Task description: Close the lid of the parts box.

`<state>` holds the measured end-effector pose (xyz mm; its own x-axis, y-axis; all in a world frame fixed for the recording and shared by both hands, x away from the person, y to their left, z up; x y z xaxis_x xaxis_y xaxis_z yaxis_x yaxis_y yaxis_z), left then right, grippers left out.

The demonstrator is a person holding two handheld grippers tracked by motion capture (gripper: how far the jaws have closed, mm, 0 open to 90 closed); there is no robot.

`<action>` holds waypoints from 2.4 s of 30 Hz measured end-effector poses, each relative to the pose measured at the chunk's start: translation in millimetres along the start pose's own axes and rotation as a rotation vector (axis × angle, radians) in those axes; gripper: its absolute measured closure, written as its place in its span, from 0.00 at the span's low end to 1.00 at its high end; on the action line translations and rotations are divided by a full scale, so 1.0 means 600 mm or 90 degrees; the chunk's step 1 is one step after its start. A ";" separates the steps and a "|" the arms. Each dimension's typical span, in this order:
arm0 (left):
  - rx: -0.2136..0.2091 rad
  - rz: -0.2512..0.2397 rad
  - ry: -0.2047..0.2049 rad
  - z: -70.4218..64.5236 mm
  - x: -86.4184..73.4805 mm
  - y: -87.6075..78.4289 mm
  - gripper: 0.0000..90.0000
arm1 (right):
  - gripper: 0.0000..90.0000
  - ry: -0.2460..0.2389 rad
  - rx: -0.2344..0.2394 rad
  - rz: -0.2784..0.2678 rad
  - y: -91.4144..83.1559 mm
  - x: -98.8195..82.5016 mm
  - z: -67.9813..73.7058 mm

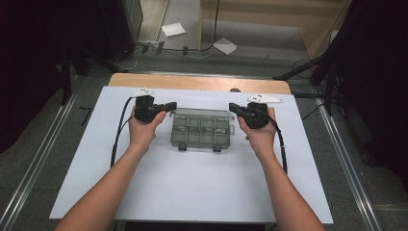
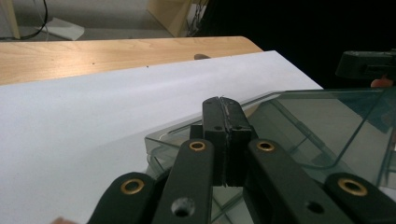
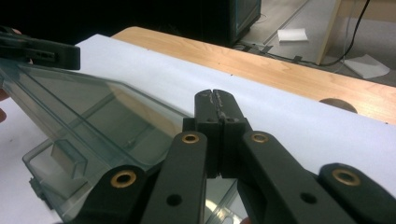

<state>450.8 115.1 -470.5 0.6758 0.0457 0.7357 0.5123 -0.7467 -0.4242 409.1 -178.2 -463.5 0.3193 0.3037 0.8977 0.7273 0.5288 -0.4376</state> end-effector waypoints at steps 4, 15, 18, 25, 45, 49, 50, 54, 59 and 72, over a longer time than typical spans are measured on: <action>0.000 0.000 0.002 -0.003 -0.007 -0.002 1.00 | 1.00 0.001 0.004 0.003 -0.003 -0.007 0.007; 0.003 0.003 0.015 -0.007 -0.025 -0.005 1.00 | 1.00 -0.004 0.016 0.016 -0.002 -0.040 0.025; 0.008 0.009 0.020 -0.007 -0.034 -0.005 1.00 | 1.00 -0.002 0.018 0.018 -0.002 -0.049 0.029; 0.012 0.014 0.027 -0.008 -0.058 -0.006 1.00 | 1.00 -0.004 0.020 0.021 -0.006 -0.066 0.040; 0.050 0.033 0.090 -0.027 -0.128 -0.018 1.00 | 1.00 -0.012 0.013 0.034 -0.012 -0.112 0.078; 0.050 0.031 0.088 -0.030 -0.131 -0.018 1.00 | 1.00 -0.011 0.007 0.028 -0.016 -0.120 0.085; 0.049 0.031 0.084 -0.030 -0.132 -0.018 1.00 | 1.00 -0.015 0.001 0.030 -0.017 -0.120 0.088; 0.051 0.030 0.080 -0.031 -0.133 -0.019 1.00 | 1.00 -0.026 -0.008 0.033 -0.024 -0.122 0.094; 0.052 0.033 0.086 -0.034 -0.135 -0.024 1.00 | 1.00 -0.017 -0.008 0.034 -0.032 -0.127 0.093; 0.040 0.023 0.079 -0.033 -0.146 -0.044 1.00 | 1.00 -0.025 -0.001 0.031 -0.037 -0.129 0.099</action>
<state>367.4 117.3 -513.4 0.6261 -0.0660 0.7769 0.5229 -0.7036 -0.4811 332.2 -166.2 -526.5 0.3299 0.3602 0.8726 0.7121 0.5118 -0.4805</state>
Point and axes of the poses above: each handheld gripper's, and its own axes: y roughly forward along the jaws, x roughly out of its top, z roughly to its left, the point moved 5 cm from there along y, roughly forward along the jaws, and after that the axes turned 14 degrees about -y, right-handed, at the moved point
